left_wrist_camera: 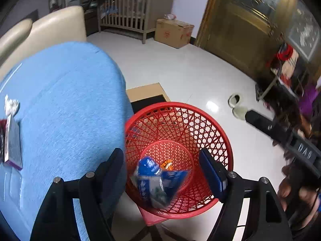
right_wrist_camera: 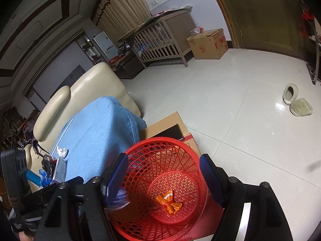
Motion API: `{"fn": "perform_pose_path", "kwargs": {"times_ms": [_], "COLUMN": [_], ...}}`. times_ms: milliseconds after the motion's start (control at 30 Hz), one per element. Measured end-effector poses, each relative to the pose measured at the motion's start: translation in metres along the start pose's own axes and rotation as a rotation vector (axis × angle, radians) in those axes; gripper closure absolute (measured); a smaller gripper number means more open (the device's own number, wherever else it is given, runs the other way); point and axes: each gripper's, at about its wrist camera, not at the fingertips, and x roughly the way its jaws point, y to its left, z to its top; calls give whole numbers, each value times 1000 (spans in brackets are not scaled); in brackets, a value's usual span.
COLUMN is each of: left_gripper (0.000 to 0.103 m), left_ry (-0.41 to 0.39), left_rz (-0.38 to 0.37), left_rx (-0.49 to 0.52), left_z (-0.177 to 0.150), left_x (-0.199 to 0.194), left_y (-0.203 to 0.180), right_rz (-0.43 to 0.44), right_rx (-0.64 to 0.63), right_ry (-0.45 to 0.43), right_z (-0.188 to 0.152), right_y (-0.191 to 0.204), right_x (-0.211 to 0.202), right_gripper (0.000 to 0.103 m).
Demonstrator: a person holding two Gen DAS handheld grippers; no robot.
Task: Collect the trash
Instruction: 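Drop the blue toothpaste box into the red basket with the left gripper, then grasp the clear plastic tray with the left gripper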
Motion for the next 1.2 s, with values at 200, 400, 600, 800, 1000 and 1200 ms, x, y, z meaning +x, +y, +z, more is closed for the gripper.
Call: {"fn": "perform_pose_path", "kwargs": {"times_ms": [200,400,600,800,1000,1200], "left_gripper": [23,23,23,23,23,23], "left_ry": [-54,-124,-157,-184,-210,-162], "left_rz": [-31,4,72,157,242,240], "left_rx": [-76,-134,-240,-356,-411,-291], "left_z": [2,-8,-41,-82,-110,-101], "left_x": [-22,-49,-67,-86,-104,-99], "left_y": [21,51,97,149,204,234], "right_rz": [7,20,46,84,128,164], "right_rx": [-32,-70,-138,-249,-344,-438], "right_ry": [3,24,92,164,220,265], "right_z": [0,-4,-17,-36,-55,-71], "right_y": [17,36,65,114,162,209], "right_x": [0,3,19,37,52,65], "right_gripper": [26,26,26,26,26,26]}}
